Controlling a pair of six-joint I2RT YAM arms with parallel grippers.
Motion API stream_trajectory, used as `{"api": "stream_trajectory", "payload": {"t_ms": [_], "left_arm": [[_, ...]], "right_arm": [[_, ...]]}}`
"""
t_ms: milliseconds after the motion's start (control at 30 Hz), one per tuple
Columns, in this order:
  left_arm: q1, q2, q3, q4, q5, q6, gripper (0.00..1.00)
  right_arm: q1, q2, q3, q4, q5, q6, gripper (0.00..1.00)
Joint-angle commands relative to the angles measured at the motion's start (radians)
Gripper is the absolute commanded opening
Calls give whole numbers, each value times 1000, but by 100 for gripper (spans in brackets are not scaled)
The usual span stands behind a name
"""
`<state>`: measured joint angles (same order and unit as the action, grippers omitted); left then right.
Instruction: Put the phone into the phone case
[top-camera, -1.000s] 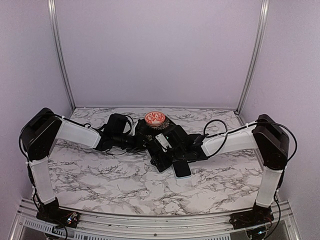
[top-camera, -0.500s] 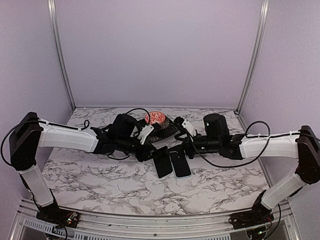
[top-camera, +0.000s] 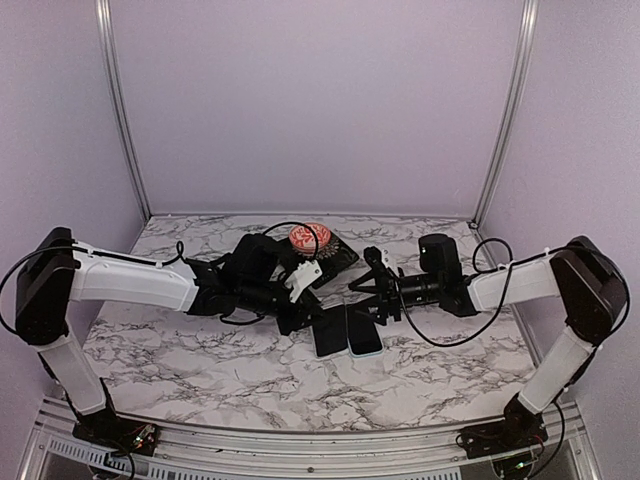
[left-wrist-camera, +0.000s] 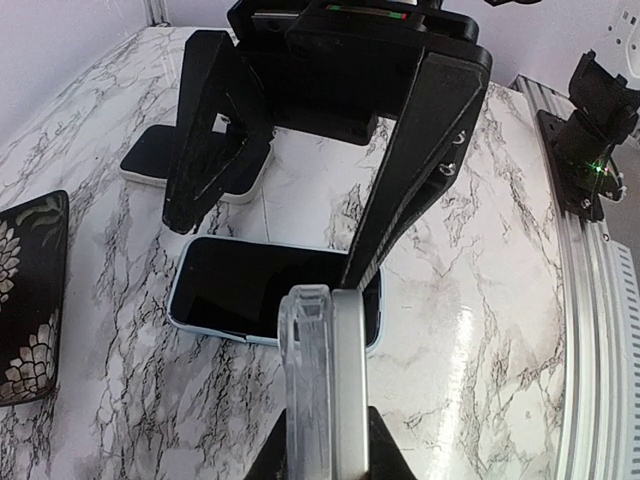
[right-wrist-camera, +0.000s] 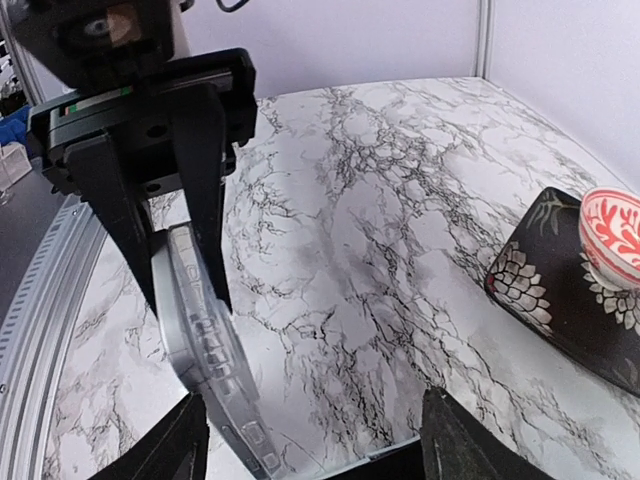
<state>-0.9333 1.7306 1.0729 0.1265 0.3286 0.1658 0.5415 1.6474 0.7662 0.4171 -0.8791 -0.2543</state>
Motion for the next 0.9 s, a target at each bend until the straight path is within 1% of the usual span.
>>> {"api": "stream_trajectory", "payload": {"t_ms": [0, 67, 167, 233, 367, 400, 500, 533, 567, 633, 700, 800, 867], "left_arm": [[3, 38, -29, -179, -106, 70, 4], [2, 38, -24, -179, -110, 75, 4], [3, 39, -19, -179, -109, 76, 3], [3, 37, -20, -180, -104, 79, 2], [2, 31, -23, -185, -112, 90, 0], [2, 28, -26, -186, -116, 92, 0], [4, 14, -32, -186, -119, 90, 0], [4, 9, -34, -186, -115, 87, 4], [4, 2, -36, -184, -109, 84, 15], [4, -7, -42, -167, -110, 73, 45], [5, -32, -70, -106, -135, 49, 61], [18, -112, -172, 41, -128, 12, 78], [20, -169, -222, 109, -97, 11, 81]], "right_arm": [[62, -23, -44, 111, -53, -96, 69], [88, -4, -31, 94, -33, -122, 64], [90, 36, -13, 99, -40, -126, 51], [92, 57, 20, 70, -58, -141, 33], [94, 70, 66, -28, -68, -199, 2], [95, 65, 64, -35, -65, -210, 0], [95, 55, 61, -60, -63, -242, 0], [94, 55, 65, -73, -64, -246, 0], [94, 55, 68, -77, -67, -245, 0], [95, 49, 65, -73, -74, -241, 0], [94, 37, 58, -60, -82, -234, 0], [97, 1, 57, -60, -94, -221, 0], [102, -39, 51, -44, -100, -207, 0]]}}
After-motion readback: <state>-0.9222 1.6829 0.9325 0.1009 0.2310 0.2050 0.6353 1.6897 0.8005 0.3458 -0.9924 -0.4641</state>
